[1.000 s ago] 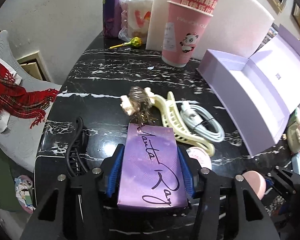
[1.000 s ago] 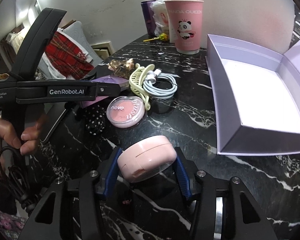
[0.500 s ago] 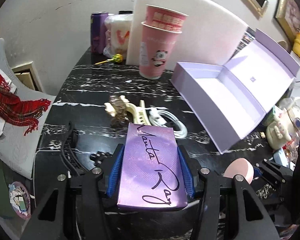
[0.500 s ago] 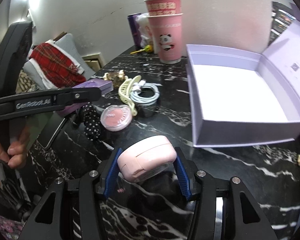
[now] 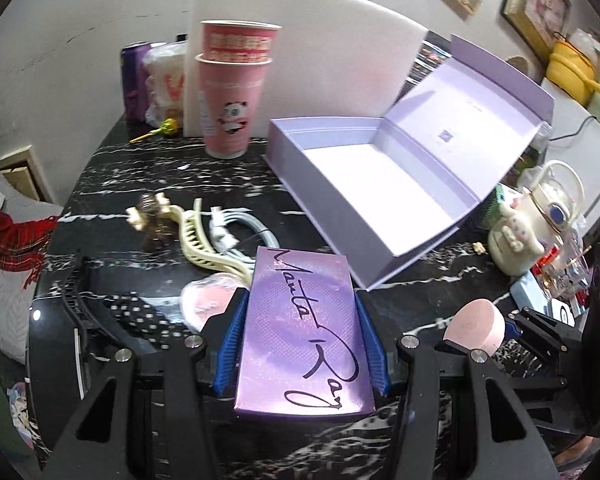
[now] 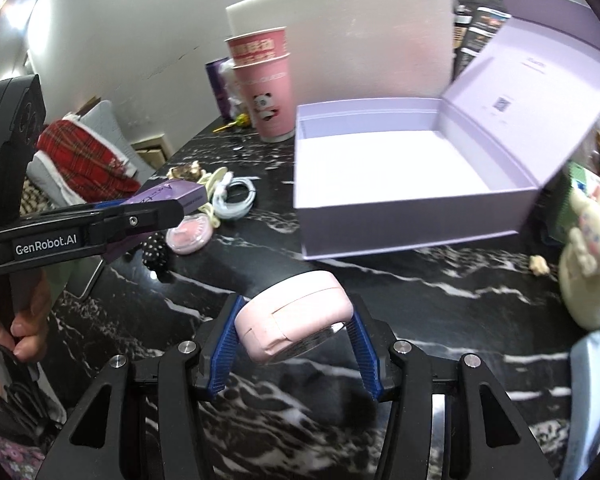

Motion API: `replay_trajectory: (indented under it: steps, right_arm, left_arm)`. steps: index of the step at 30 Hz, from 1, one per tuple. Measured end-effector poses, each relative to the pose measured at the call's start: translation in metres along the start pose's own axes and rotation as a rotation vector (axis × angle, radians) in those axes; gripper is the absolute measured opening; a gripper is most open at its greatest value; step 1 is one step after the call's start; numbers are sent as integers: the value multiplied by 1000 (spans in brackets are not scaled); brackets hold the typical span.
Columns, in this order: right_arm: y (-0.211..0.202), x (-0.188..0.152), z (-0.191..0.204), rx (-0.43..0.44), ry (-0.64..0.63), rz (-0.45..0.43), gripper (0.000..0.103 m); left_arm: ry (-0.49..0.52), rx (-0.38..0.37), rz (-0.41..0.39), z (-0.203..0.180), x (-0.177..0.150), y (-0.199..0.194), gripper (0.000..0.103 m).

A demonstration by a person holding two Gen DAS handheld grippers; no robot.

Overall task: Organize rigid objects
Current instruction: 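Carry the purple box and pink compact over the lavender gift box with both grippers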

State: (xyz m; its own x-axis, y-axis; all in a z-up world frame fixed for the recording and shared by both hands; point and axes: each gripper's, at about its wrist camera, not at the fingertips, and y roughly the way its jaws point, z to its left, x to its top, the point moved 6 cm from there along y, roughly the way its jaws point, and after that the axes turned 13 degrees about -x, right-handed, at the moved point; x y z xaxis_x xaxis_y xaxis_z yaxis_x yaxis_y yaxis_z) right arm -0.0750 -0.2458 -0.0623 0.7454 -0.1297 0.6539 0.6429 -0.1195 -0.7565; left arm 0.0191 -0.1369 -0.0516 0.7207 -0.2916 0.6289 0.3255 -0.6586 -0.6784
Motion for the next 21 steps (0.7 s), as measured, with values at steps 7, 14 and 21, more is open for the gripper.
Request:
replay_trajectory:
  steps: [7, 14, 21]
  right_arm:
    - [-9, -8, -20, -17, 36, -10, 51]
    - [-13, -16, -37, -32, 58, -2, 51]
    - [-10, -11, -52, -41, 66, -3, 51]
  left_arm:
    - [46, -29, 0, -31, -1, 5, 52]
    - [74, -47, 0, -51, 3, 9, 52]
    - [104, -54, 1, -64, 20, 18, 52]
